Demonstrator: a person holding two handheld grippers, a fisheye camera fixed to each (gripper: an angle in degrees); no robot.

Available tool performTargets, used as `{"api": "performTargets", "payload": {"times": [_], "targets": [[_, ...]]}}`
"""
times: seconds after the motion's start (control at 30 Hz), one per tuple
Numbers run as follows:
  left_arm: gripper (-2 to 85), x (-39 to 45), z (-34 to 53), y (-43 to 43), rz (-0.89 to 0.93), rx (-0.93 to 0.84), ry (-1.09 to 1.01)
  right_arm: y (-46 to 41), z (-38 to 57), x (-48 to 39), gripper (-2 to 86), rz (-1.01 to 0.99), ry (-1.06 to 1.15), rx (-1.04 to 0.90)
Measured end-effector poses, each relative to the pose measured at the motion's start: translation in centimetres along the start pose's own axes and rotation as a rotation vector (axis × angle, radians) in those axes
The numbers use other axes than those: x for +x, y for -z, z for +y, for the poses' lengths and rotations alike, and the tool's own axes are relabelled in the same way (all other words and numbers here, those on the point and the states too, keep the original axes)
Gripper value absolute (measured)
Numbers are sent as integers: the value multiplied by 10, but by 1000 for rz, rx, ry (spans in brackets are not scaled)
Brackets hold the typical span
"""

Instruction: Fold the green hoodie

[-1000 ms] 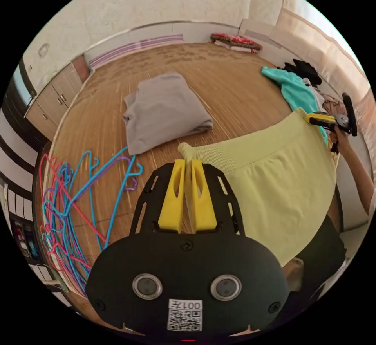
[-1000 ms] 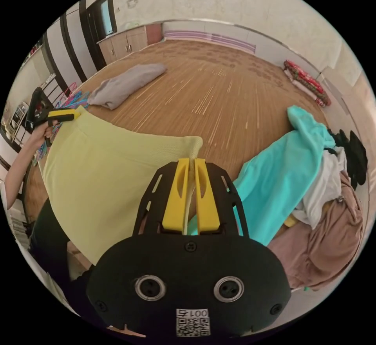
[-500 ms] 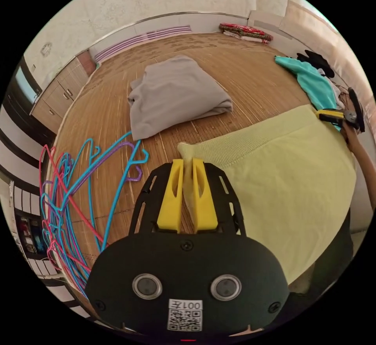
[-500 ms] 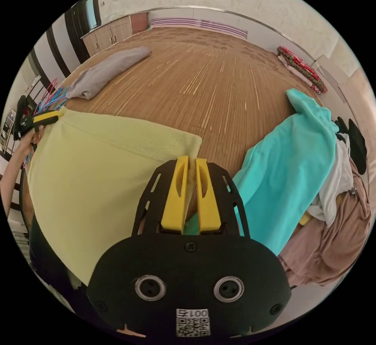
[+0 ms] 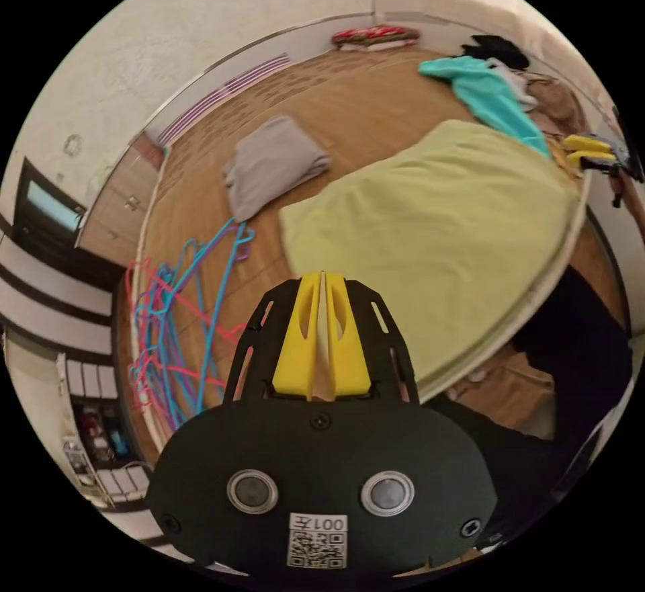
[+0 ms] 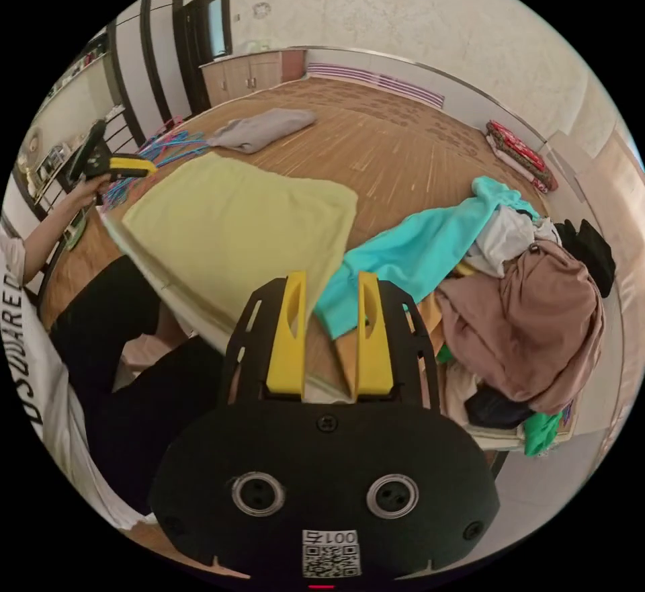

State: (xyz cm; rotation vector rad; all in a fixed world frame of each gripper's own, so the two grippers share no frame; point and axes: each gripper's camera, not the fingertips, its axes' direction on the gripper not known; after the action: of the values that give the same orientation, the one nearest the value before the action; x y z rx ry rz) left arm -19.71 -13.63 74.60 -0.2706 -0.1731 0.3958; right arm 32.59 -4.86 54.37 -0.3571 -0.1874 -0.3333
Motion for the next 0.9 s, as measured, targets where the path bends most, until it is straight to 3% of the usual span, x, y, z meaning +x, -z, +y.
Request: {"api": "performTargets", "payload": {"times": [0.1, 0.17, 0.27, 0.33, 0.63, 0.77, 0.9], "targets": [[-8, 49, -13, 17, 144, 103, -44, -7, 26, -18, 141, 22, 2, -57], [-6, 81, -27, 18, 228, 139, -58, -26, 39, -14, 142, -70, -51, -80], [-4, 111, -35, 1, 182, 83, -42, -54, 47, -9, 119, -170, -68, -121], [-7, 118, -32, -16, 148, -1, 19, -68, 50, -11, 94, -121, -72, -143], [-9, 108, 4, -8, 178, 35, 139, -84, 56, -5, 126, -127, -86, -113], [-9, 98, 14, -22, 194, 42, 140, -88, 58, -9, 145, -246, -14, -90], [-9, 82, 20, -33, 228, 63, 127, -98, 53, -14, 116, -171, 0, -115]]}}
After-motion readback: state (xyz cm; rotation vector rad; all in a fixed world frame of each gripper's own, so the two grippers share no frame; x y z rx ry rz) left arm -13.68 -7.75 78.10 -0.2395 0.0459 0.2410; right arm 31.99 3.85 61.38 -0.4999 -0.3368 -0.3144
